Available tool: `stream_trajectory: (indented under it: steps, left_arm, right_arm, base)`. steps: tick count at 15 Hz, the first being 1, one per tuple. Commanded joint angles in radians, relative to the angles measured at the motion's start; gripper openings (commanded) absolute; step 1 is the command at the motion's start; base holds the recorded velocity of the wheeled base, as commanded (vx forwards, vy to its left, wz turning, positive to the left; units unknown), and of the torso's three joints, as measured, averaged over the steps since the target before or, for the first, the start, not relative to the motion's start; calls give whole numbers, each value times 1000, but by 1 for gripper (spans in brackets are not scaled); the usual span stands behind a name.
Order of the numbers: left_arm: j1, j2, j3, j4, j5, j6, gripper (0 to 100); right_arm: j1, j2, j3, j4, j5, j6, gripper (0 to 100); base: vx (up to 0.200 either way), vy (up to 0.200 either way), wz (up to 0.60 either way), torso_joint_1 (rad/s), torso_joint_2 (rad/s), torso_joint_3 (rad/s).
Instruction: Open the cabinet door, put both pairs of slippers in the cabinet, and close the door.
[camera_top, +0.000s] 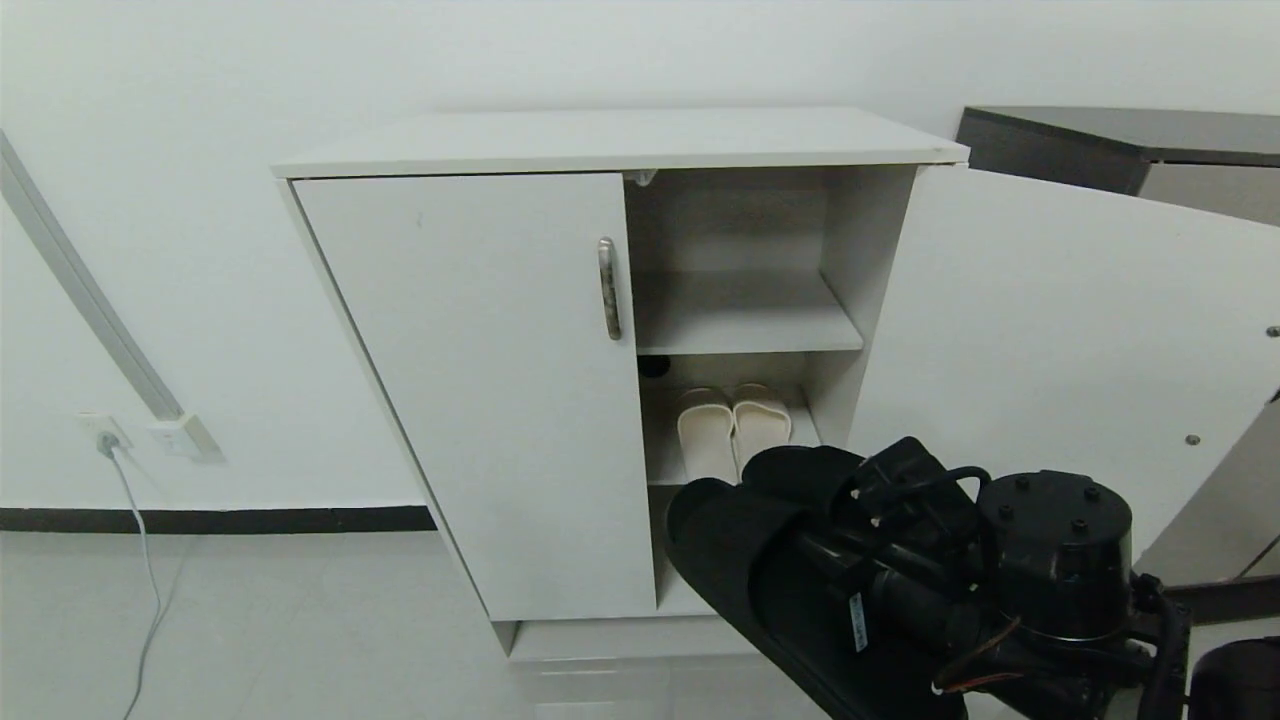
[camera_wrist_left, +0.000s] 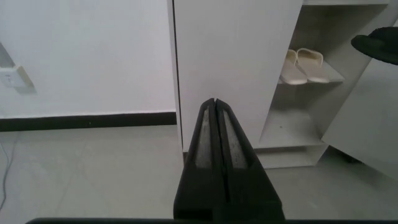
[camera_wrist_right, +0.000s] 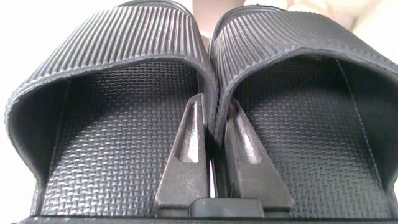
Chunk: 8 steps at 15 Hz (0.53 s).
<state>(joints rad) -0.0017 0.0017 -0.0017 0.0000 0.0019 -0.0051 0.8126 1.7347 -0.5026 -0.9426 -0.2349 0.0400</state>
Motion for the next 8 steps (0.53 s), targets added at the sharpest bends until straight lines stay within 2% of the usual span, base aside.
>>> stream_trajectory:
  steps: [1,2,4,8]
  left_arm:
    - [0,1,0,0,1,-1,0]
    - [0,1,0,0,1,1,0]
    - [0,1,0,0,1,1,0]
    - [0,1,0,0,0,1,0]
  right_arm:
    - [2,2,-1,-1,0,0,0]
    - [2,3,1,-1,0,0,0]
    - [2,3,6,-1,2,0,0]
    - [2,3,6,-1,2,0,0]
  base:
    - [0,0,0,-22,437,422]
    - [0,0,0,2,427,427]
    - [0,0,0,2,202,197]
    - [0,0,0,2,34,34]
